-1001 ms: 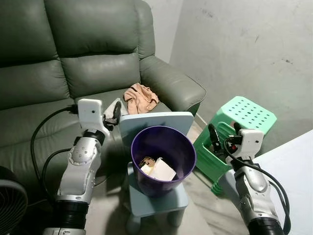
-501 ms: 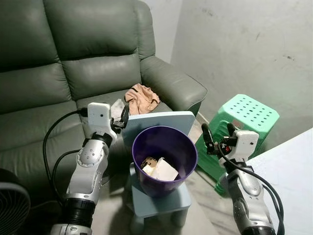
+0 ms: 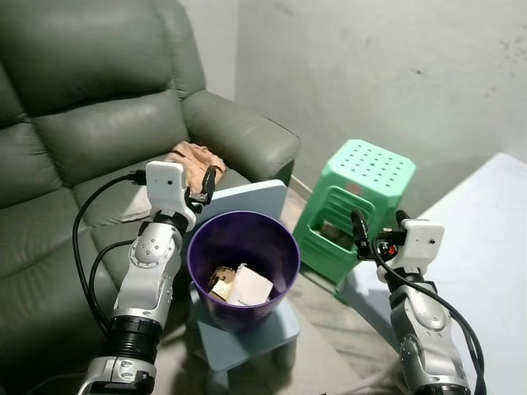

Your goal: Picking trash to rubbish bin

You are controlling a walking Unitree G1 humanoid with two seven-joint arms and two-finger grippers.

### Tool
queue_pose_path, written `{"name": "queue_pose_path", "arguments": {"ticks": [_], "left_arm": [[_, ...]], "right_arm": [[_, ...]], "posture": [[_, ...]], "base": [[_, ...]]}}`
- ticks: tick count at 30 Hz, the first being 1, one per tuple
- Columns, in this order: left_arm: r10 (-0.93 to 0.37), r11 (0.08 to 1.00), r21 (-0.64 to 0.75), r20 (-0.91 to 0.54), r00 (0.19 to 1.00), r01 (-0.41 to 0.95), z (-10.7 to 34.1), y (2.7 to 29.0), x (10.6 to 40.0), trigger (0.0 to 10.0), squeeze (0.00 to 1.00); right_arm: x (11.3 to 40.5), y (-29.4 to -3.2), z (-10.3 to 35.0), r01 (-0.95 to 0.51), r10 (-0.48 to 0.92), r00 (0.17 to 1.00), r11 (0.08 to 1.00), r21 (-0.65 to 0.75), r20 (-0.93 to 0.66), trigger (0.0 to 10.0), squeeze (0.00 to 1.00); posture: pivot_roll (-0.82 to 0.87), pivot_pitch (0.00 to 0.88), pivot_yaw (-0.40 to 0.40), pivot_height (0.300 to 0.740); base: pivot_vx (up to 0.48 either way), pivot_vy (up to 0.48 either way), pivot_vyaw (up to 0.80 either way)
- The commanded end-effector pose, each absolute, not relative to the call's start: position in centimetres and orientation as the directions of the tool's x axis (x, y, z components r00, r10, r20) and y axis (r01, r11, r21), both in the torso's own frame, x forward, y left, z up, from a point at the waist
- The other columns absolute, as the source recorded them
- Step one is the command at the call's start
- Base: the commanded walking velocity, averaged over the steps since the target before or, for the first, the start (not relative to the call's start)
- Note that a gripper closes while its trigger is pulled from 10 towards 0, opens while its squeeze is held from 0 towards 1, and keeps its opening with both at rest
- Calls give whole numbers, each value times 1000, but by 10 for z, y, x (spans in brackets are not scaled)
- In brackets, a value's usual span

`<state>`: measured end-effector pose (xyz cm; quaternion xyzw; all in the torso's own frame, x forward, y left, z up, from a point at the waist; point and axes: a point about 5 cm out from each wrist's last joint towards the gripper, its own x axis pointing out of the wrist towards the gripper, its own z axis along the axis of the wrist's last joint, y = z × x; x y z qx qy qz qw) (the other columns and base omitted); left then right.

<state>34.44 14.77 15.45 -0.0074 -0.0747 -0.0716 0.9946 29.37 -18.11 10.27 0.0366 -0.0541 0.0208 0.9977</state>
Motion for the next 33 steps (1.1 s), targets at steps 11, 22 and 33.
{"name": "queue_pose_path", "arguments": {"ticks": [11, 22, 33], "left_arm": [[-164, 986, 11, 160, 973, 165, 156, 144, 345, 10000, 0], [-180, 983, -3, 163, 970, 183, 156, 142, 344, 10000, 0], [-203, 979, 26, 166, 965, 202, 157, 138, 345, 10000, 0]], "right_arm": [[299, -178, 110, -52, 46, 992, 998, 46, 120, 10000, 0], [298, -176, 109, -54, 49, 992, 998, 37, 116, 10000, 0], [295, -177, 108, -44, 41, 993, 999, 30, 114, 10000, 0]], "posture": [[-35, 0, -76, 740], [-43, 0, -71, 740], [-54, 0, -67, 740]], "base": [[0, 0, -725], [0, 0, -724], [0, 0, -725]]}}
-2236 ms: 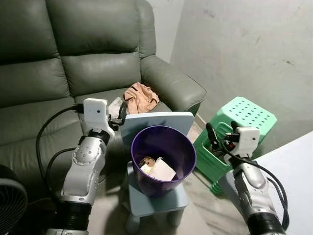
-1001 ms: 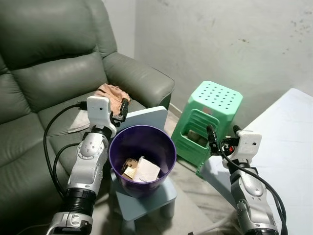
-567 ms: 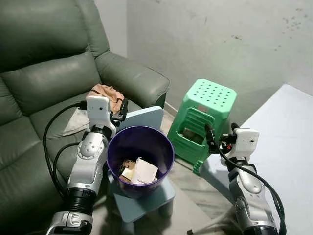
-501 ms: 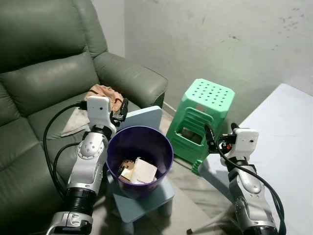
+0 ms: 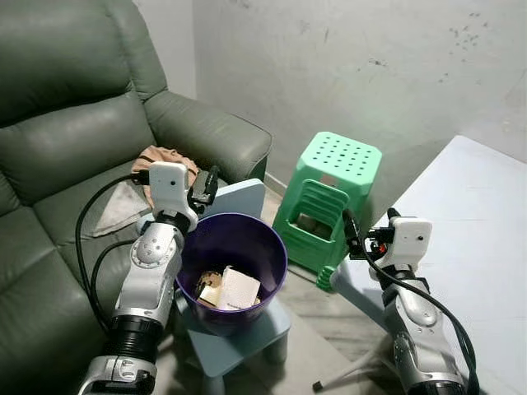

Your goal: Picking trash to rubbish bin

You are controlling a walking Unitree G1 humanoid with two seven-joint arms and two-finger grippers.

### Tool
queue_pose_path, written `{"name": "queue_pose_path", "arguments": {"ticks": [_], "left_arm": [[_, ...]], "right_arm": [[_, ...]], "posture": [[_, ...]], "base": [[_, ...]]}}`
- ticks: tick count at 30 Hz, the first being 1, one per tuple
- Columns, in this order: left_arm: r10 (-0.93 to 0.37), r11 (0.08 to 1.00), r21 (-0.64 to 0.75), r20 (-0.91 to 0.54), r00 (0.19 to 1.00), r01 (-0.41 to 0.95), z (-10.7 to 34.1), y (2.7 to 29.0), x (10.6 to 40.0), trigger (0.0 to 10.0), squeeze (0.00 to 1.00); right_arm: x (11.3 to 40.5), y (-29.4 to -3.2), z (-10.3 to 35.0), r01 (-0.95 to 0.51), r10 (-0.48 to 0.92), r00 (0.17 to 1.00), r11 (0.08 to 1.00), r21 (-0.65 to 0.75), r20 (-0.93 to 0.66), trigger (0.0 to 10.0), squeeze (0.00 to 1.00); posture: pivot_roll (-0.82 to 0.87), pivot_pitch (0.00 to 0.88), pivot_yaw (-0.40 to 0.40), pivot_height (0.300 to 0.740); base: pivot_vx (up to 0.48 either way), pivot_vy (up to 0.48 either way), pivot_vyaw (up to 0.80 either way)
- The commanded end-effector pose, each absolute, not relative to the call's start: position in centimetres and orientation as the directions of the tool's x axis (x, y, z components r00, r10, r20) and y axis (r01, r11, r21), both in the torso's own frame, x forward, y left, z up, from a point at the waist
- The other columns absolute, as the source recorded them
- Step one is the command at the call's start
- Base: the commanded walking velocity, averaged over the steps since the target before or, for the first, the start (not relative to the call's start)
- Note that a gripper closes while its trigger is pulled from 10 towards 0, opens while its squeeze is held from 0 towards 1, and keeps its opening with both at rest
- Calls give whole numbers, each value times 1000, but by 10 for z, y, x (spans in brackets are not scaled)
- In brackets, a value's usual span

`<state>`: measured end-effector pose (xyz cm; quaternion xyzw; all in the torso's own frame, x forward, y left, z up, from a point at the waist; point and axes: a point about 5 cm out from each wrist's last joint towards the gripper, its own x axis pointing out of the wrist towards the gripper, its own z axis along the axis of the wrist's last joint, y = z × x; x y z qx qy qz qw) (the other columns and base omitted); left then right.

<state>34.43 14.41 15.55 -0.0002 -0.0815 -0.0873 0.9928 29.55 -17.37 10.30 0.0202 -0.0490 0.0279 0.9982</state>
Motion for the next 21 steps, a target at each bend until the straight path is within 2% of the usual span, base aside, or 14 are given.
{"name": "queue_pose_path", "arguments": {"ticks": [1, 9, 15, 18, 21], "left_arm": [[-205, 979, 25, 167, 964, 203, 157, 138, 345, 10000, 0], [-214, 977, 22, 168, 962, 214, 158, 137, 346, 10000, 0], [-209, 978, 17, 168, 963, 209, 158, 136, 346, 10000, 0], [-193, 979, -30, 161, 968, 200, 157, 137, 347, 10000, 0], [-184, 982, -14, 157, 970, 188, 157, 137, 348, 10000, 0]], "right_arm": [[295, -178, 108, -43, 40, 993, 999, 30, 115, 10000, 0], [296, -176, 110, -46, 42, 992, 999, 29, 118, 10000, 0], [297, -176, 110, -47, 43, 992, 999, 27, 116, 10000, 0], [297, -176, 110, -46, 43, 992, 999, 28, 116, 10000, 0], [297, -176, 109, -47, 44, 992, 999, 27, 115, 10000, 0]], "posture": [[-54, 0, -68, 740], [-55, 0, -69, 740], [-55, 0, -68, 740], [-55, 0, -67, 740], [-55, 0, -68, 740]], "base": [[0, 0, -725], [0, 0, -723], [0, -441, -724], [0, 0, -723], [0, 0, -725]]}}
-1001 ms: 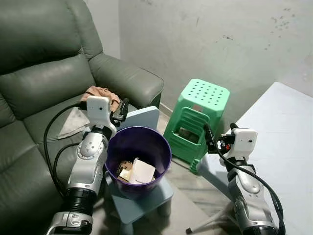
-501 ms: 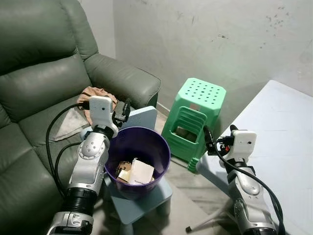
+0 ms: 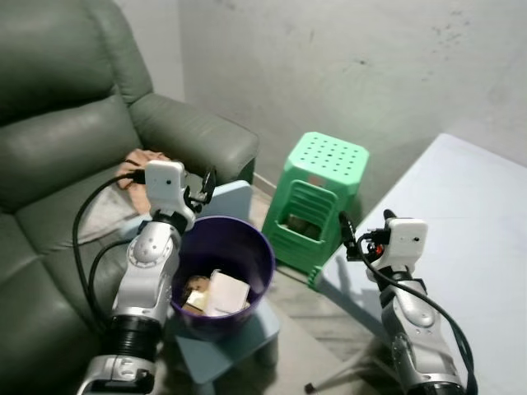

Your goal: Picking trash to rubbish bin

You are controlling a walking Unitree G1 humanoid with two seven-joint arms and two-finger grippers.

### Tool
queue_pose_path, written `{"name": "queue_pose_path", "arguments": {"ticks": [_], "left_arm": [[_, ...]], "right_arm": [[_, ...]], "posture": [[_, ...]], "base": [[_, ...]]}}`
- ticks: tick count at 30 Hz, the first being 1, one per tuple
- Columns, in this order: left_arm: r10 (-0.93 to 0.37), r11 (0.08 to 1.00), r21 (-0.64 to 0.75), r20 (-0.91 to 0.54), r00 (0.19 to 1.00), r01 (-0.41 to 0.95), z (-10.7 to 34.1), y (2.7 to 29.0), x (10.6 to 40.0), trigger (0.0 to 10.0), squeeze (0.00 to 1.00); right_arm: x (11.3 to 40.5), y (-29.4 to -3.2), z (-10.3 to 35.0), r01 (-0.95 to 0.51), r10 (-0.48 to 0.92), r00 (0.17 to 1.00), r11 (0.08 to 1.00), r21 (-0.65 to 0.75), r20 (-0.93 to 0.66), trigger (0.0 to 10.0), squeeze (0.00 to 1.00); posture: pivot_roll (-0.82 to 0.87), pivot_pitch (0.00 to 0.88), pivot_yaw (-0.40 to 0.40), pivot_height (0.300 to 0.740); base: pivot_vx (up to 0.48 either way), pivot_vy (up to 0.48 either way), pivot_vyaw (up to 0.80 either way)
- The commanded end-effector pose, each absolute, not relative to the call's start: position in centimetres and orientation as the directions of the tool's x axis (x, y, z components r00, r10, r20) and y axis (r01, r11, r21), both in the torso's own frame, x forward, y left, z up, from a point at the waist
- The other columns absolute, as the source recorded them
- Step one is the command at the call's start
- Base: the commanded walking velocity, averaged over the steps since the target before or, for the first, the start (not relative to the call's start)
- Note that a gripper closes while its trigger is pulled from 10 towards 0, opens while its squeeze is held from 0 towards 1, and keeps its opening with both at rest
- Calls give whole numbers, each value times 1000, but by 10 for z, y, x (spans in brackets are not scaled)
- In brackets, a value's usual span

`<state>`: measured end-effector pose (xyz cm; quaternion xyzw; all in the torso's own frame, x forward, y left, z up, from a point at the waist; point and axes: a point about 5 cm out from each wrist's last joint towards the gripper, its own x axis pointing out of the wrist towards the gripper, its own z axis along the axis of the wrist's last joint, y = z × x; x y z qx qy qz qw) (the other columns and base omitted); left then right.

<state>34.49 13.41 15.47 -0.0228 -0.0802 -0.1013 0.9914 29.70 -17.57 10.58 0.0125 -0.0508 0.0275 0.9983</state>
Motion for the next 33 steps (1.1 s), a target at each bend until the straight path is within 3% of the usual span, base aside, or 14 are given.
{"name": "queue_pose_path", "arguments": {"ticks": [1, 33], "left_arm": [[-182, 982, -14, 157, 971, 187, 157, 138, 348, 10000, 0], [-224, 974, 2, 155, 962, 226, 156, 127, 351, 10000, 0]], "right_arm": [[297, -176, 110, -48, 45, 992, 998, 26, 115, 10000, 0], [295, -174, 108, -66, 65, 992, 998, 10, 108, 10000, 0]], "posture": [[-56, 0, -68, 740], [-73, 0, -71, 740]], "base": [[0, 0, -725], [0, 0, -723]]}}
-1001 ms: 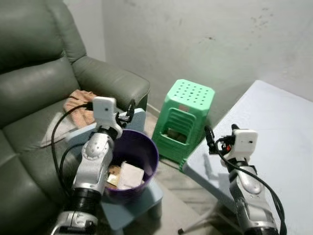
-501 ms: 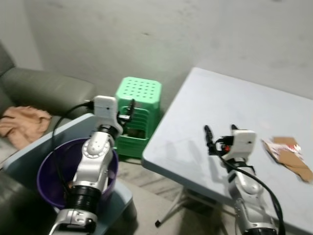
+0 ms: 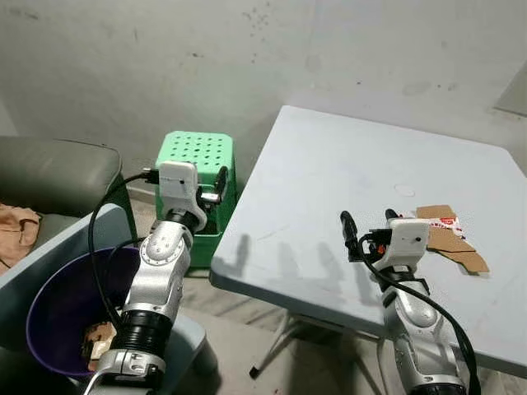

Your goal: Picking trash to rubbish bin

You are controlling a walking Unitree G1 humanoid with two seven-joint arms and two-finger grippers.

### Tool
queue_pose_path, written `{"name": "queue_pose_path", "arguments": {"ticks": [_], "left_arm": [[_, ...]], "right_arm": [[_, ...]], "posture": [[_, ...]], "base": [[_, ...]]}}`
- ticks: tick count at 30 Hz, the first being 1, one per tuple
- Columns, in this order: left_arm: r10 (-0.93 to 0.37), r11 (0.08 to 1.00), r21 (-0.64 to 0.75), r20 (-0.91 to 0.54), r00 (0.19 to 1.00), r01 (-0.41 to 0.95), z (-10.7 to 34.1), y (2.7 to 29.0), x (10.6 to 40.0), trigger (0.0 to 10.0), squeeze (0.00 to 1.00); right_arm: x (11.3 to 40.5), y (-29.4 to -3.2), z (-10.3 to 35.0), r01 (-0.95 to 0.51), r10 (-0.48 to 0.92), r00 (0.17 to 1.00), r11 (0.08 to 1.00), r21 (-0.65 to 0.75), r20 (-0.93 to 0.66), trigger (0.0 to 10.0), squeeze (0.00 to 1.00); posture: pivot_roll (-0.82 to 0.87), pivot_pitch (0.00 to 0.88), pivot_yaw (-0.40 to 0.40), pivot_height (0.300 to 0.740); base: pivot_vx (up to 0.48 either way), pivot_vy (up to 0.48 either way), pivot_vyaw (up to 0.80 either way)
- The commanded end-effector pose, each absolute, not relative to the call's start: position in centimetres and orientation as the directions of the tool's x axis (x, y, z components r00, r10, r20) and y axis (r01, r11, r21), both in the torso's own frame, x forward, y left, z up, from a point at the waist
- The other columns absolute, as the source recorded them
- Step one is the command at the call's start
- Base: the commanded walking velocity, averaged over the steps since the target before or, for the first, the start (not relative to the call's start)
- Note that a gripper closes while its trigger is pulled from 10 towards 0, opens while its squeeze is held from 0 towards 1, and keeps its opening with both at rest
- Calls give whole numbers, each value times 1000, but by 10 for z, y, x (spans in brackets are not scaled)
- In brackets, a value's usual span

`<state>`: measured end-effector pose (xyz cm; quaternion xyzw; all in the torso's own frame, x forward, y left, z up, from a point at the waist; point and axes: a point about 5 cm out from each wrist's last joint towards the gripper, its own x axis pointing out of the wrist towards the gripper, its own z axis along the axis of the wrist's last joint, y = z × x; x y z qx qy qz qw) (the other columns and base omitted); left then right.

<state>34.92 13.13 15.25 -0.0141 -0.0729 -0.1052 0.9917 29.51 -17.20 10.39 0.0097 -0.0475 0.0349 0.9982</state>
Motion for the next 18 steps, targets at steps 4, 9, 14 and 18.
{"name": "queue_pose_path", "arguments": {"ticks": [4, 9, 14, 18], "left_arm": [[-242, 970, 27, 157, 957, 241, 157, 126, 351, 10000, 0], [-245, 969, 8, 165, 955, 247, 157, 126, 351, 10000, 0], [-220, 975, 8, 174, 960, 222, 158, 127, 351, 10000, 0], [-212, 976, -5, 165, 963, 216, 157, 128, 352, 10000, 0]], "right_arm": [[295, -173, 108, -68, 66, 992, 998, 10, 109, 10000, 0], [295, -172, 108, -71, 69, 992, 997, 11, 107, 10000, 0], [295, -172, 108, -71, 69, 992, 997, 11, 106, 10000, 0], [294, -171, 107, -73, 71, 992, 997, 10, 104, 10000, 0]], "posture": [[-72, 0, -70, 740], [-72, 0, -69, 740], [-72, 0, -69, 740], [-73, 0, -69, 740]], "base": [[0, 0, -723], [0, -288, -720], [0, 0, -724], [0, 0, -719]]}}
